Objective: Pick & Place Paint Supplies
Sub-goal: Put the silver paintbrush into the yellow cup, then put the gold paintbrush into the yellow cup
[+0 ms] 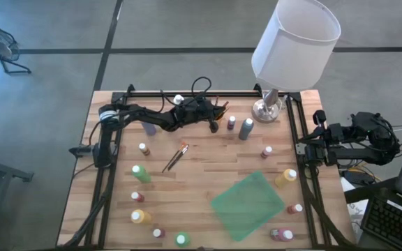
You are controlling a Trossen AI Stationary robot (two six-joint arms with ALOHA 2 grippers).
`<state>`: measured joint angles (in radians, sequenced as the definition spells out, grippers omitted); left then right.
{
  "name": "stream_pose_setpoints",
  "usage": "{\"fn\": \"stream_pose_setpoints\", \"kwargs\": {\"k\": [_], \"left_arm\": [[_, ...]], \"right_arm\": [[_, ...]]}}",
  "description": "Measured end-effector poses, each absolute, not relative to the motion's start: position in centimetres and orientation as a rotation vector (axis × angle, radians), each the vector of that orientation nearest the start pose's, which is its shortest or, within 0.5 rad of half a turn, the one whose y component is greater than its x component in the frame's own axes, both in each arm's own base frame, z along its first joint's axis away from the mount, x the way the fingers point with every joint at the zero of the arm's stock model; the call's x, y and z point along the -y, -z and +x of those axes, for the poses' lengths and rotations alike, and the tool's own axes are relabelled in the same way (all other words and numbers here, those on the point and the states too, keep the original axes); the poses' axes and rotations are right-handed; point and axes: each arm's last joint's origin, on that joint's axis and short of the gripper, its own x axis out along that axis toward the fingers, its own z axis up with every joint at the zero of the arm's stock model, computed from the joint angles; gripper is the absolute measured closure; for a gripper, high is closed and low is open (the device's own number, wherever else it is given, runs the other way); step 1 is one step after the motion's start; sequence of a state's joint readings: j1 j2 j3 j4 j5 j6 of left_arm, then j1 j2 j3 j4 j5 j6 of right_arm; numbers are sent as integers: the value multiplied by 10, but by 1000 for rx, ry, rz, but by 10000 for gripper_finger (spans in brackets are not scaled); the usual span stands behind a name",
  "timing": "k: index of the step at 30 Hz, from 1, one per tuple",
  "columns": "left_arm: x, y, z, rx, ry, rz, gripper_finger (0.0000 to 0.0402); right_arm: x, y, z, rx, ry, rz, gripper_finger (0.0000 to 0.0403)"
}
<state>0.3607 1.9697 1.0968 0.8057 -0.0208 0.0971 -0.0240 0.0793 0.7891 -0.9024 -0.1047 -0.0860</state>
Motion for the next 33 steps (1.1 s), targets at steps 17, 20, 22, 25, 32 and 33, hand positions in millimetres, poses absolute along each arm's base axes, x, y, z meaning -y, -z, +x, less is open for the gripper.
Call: {"fn": "stream_pose_setpoints", "kwargs": {"k": [17,20,22,25,32,33], "left_arm": [[-151,-195,398,-159,-386,66,339],[-151,-204,399,-156,-390,69,326],[-152,-211,399,-152,-398,70,319],[-151,-224,396,-149,-399,73,314],[-144,-260,384,-141,-395,80,314],[-143,-264,382,-145,-393,79,314]], "right_arm": [[-3,-311,-2,-189,-89,-73,394],[-3,-311,-2,-189,-89,-73,394],[-3,-311,-2,-189,-88,-73,394],[-3,-311,-2,-189,-89,-73,394],[-3,-311,-2,-189,-89,-73,394],[-3,-311,-2,-189,-89,-73,394]]}}
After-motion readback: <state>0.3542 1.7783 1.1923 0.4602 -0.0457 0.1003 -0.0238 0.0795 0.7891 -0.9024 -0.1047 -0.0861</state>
